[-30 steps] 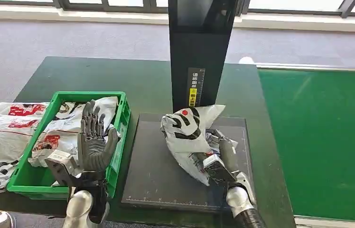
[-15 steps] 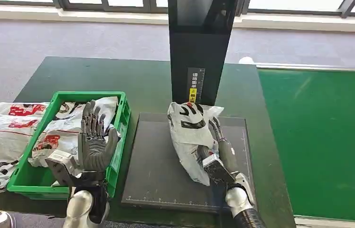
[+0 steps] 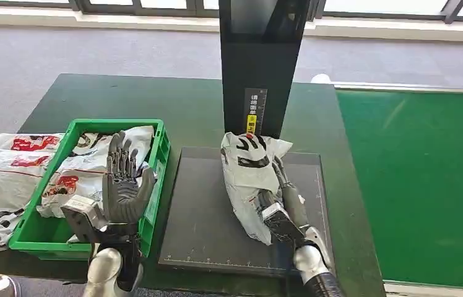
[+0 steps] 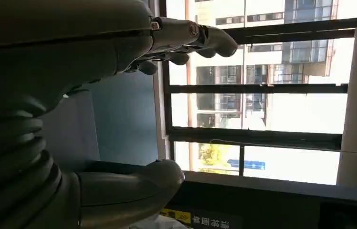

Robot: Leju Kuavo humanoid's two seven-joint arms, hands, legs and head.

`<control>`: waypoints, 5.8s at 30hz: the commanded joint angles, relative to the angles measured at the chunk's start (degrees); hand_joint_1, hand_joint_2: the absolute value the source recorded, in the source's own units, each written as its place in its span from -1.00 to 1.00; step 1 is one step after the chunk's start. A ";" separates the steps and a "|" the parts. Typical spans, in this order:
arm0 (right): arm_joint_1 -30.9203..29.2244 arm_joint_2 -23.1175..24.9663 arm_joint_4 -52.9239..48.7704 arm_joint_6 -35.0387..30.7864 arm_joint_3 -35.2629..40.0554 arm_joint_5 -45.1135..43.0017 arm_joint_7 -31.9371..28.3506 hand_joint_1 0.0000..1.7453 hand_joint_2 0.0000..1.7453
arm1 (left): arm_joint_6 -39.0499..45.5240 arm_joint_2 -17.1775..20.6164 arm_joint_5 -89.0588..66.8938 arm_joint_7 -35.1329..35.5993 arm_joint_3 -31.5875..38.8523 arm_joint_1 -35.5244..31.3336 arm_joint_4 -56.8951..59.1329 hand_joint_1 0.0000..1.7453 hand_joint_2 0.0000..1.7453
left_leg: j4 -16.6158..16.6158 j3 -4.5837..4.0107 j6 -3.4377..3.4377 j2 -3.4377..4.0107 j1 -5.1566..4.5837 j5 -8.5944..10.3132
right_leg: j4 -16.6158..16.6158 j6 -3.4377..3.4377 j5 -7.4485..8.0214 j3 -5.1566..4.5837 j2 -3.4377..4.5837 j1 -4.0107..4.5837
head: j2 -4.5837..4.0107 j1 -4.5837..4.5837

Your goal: Moved the parcel from conveyor to table for the left to box.

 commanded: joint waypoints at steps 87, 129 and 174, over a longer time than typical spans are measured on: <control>0.38 0.52 -2.76 -18.55 -9.62 4.23 0.11 -1.00 -1.00 | 3.74 0.45 -1.21 0.15 -1.93 -0.26 2.45 -1.00 1.00 | -0.10 0.12 0.01 0.02 -0.02 -0.01 | -0.12 -0.01 0.00 0.17 -0.03 -0.01 | 0.00 0.00; 5.79 -0.68 -26.30 -30.60 -11.86 -7.98 0.11 -1.00 1.00 | 16.87 -3.15 -26.78 0.41 -14.50 -10.43 23.98 -1.00 1.00 | -0.19 0.14 0.03 -0.05 -0.07 0.12 | -0.29 0.01 0.08 0.17 -0.26 -0.07 | 0.00 0.02; 5.10 -0.36 -25.27 -30.60 -13.16 -9.77 0.11 -1.00 1.00 | 25.05 -4.15 -59.00 32.00 -25.81 -25.64 64.77 1.00 1.00 | -0.15 0.20 0.01 0.21 -0.08 0.04 | -0.24 0.09 0.17 0.21 0.11 -0.08 | 0.00 0.00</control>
